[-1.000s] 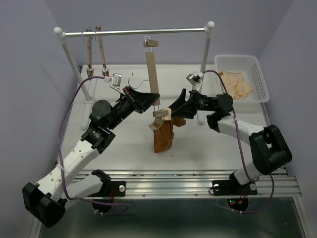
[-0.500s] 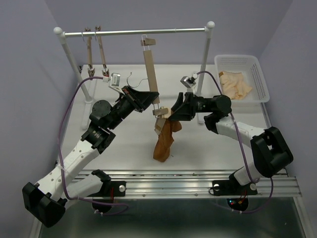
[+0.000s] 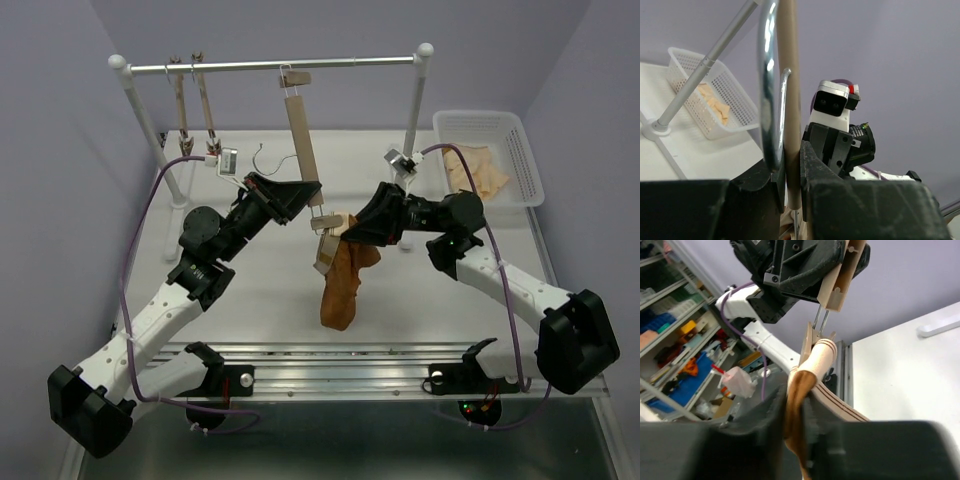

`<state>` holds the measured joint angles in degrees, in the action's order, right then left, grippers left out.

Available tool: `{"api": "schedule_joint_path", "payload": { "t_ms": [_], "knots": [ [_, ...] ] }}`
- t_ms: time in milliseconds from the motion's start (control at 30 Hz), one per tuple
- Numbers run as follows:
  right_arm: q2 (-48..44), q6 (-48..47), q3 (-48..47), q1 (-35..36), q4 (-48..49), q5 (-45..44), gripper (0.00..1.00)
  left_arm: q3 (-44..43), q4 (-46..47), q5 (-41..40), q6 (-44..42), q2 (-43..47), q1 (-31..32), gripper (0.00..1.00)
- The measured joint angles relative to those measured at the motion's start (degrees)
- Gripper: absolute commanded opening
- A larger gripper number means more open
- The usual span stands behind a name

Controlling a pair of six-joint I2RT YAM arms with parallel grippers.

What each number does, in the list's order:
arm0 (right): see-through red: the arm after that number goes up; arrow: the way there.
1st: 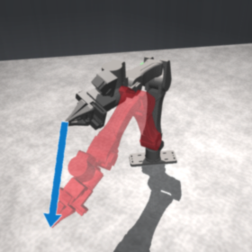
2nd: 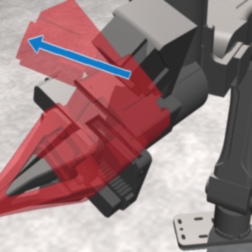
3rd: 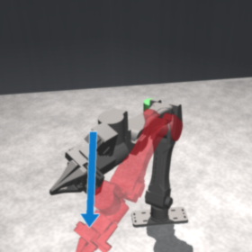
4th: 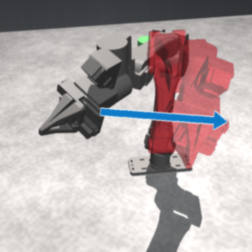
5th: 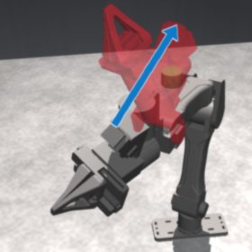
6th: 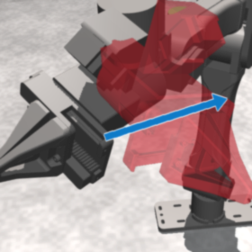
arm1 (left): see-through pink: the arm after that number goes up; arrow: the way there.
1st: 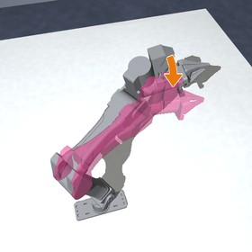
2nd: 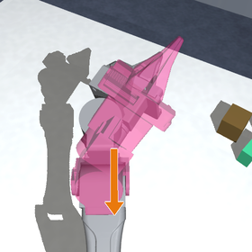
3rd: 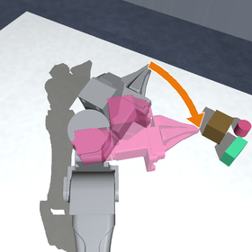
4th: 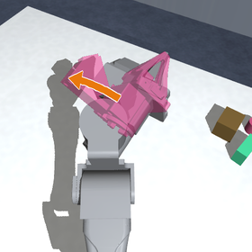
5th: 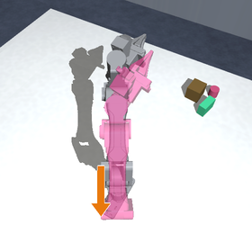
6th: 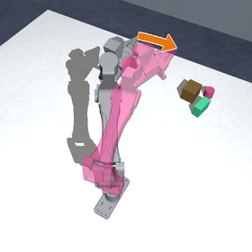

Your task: Remove the underwear clipped to the hanger

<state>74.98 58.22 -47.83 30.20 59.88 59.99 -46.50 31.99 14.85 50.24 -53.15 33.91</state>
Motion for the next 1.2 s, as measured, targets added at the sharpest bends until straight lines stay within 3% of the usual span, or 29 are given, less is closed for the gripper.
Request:
{"api": "schedule_joint_path", "payload": {
  "t_ms": [133,200,267,467,700,767,800,833,900,1033,1200],
  "knots": [
    [-1.7,-4.2,-0.4,0.3,-8.2,-2.4,0.46,0.7,0.4,-0.1,-0.5,-0.1,-0.3,0.0],
    [-1.8,-5.3,-0.5,0.3,-11.1,-3.0,0.47,1.4,0.3,-0.3,-0.7,-0.2,-0.6,0.0],
    [-1.8,-5.5,-0.5,0.3,-12.5,-3.7,0.39,2.0,0.3,-0.2,-0.6,-0.4,-0.6,0.0],
    [-1.8,-5.4,-0.5,0.3,-15.4,-5.7,0.01,2.6,0.7,0.2,-0.4,-0.4,-0.5,0.0],
    [-2.2,-6.4,-0.7,0.3,-20.9,-8.0,0.01,3.4,0.8,-0.9,-1.4,-0.3,-0.7,0.0],
    [-3.0,-7.3,-0.8,0.3,-22.9,-8.9,0.01,3.5,0.7,-1.2,-1.3,-0.3,-0.7,0.19],
    [-3.4,-7.6,-0.8,0.3,-23.9,-9.4,0.01,3.5,0.5,-1.3,-1.2,-0.3,-0.7,0.37],
    [-4.2,-8.2,-0.8,0.3,-25.3,-10.3,0.01,3.5,0.3,-1.4,-1.2,-0.3,-0.7,0.48],
    [-5.0,-8.8,-0.8,0.3,-27.0,-11.8,0.01,3.4,0.0,-1.4,-0.6,-0.4,-0.8,0.66],
    [-5.7,-8.3,-0.9,0.3,-27.3,-15.1,0.01,3.4,-2.1,-0.3,-0.1,-0.5,-0.7,0.83],
    [-5.6,-4.4,-0.9,0.3,-24.1,-16.5,0.01,3.8,-4.8,0.2,0.3,-0.5,-0.9,0.84]
  ]
}}
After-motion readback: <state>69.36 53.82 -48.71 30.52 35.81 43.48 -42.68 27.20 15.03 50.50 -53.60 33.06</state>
